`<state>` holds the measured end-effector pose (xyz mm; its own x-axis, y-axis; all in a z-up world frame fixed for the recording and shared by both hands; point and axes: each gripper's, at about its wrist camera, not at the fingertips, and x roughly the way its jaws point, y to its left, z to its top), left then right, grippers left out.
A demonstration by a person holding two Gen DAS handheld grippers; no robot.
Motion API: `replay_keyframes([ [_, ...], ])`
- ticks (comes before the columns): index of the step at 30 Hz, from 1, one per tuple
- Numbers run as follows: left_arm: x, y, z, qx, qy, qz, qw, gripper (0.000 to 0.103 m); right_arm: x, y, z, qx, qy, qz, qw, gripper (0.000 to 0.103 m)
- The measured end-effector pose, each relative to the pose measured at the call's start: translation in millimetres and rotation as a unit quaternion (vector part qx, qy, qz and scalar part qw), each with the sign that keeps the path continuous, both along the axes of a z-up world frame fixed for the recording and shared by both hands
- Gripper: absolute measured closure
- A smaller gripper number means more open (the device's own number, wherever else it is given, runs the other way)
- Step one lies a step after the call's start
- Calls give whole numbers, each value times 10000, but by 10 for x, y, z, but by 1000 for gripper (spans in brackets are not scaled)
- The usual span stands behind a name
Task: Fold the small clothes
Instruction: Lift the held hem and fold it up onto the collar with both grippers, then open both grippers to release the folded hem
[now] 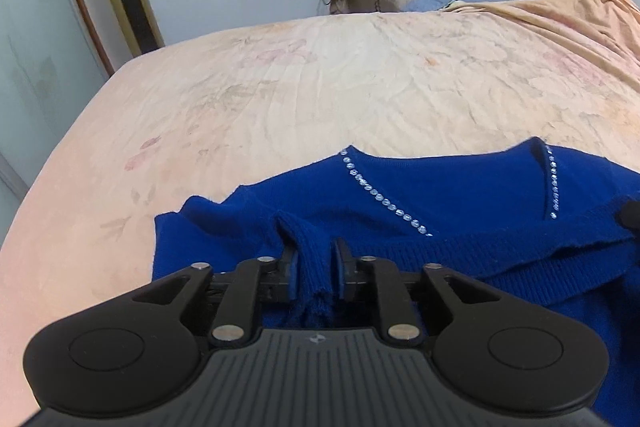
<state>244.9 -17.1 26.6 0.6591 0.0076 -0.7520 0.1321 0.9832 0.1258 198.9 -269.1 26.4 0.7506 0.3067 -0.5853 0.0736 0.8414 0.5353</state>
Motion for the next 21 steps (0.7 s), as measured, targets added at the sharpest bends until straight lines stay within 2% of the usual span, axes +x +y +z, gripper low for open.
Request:
replay_keyframes([
  [3,45,62,1,-64,-37,207,9998,49,22,-101,-36,220,-19,-115,9997,63],
  [4,58,87,6,-87,-69,275,9996,29,28,-142,-41,275,-28,-181,9995,58],
  [5,67,117,16,-112,-138,377,9991,23,34,-187,-44,314,-41,-256,9992,52],
  [8,112,197,55,-196,-176,529,9983,23,51,-338,-38,458,-96,-576,9972,44],
  [12,115,387,147,-480,-238,859,9949,23,-38,-459,67,316,-261,-1146,9926,45],
  [14,68,483,208,-579,-336,961,9931,23,-122,-446,147,151,-447,-1213,9915,45],
  [17,-58,572,273,-539,-413,932,9933,23,-224,-341,242,-63,-673,-856,9940,43],
  [21,-276,545,276,-312,-398,476,9976,23,-202,-54,219,-128,-618,543,9965,37],
])
